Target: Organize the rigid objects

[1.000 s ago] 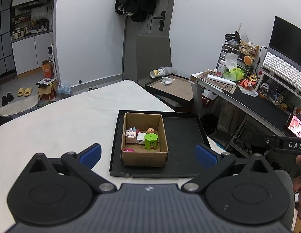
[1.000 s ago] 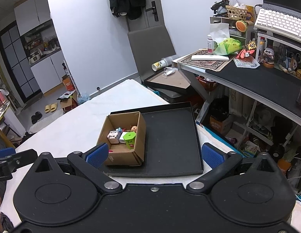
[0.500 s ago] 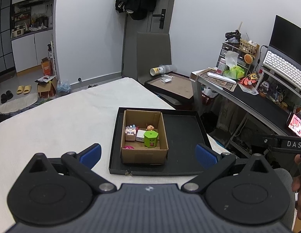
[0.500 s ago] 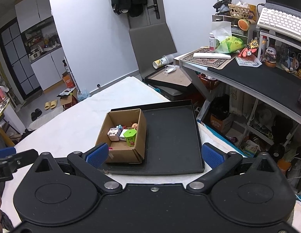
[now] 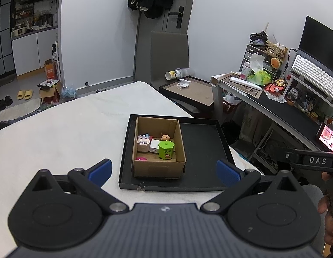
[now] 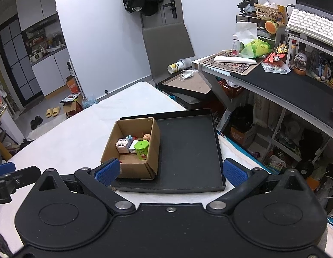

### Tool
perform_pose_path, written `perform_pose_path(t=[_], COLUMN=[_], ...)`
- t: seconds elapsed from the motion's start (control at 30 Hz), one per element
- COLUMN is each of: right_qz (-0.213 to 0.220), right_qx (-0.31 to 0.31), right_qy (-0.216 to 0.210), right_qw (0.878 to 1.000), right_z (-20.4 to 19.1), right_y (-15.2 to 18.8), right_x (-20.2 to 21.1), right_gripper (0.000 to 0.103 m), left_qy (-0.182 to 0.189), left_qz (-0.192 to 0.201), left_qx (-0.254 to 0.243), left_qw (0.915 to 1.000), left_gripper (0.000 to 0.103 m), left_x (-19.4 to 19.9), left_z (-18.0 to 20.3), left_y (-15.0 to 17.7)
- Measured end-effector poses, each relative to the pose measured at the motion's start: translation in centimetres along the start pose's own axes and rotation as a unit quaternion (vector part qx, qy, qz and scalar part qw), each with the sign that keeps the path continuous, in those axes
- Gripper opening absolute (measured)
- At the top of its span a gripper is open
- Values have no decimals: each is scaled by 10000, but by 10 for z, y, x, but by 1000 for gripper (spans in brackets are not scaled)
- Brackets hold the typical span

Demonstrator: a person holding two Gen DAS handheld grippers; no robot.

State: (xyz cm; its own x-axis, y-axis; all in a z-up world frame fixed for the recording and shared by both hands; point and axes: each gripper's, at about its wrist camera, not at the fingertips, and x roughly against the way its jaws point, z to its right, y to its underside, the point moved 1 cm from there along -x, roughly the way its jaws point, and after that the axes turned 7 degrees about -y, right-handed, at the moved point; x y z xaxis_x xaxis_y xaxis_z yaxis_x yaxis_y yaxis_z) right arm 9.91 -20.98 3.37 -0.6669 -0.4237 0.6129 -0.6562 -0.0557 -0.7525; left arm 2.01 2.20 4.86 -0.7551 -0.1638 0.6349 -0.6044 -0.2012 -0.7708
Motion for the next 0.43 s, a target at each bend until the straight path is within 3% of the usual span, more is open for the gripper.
perform_pose_path(t=[0.43], right_qz=[-199], right_qx=[239], right_qy=[12], right_qw=[9995], right_z=[-13], right_y=[6], right_x=[-13], right_gripper=[103], left_qy=[34], left_qz=[128], left_qx=[96], left_qw=[9999], left_gripper=[102], left_x=[-5], left_z=[-4], left_y=[2])
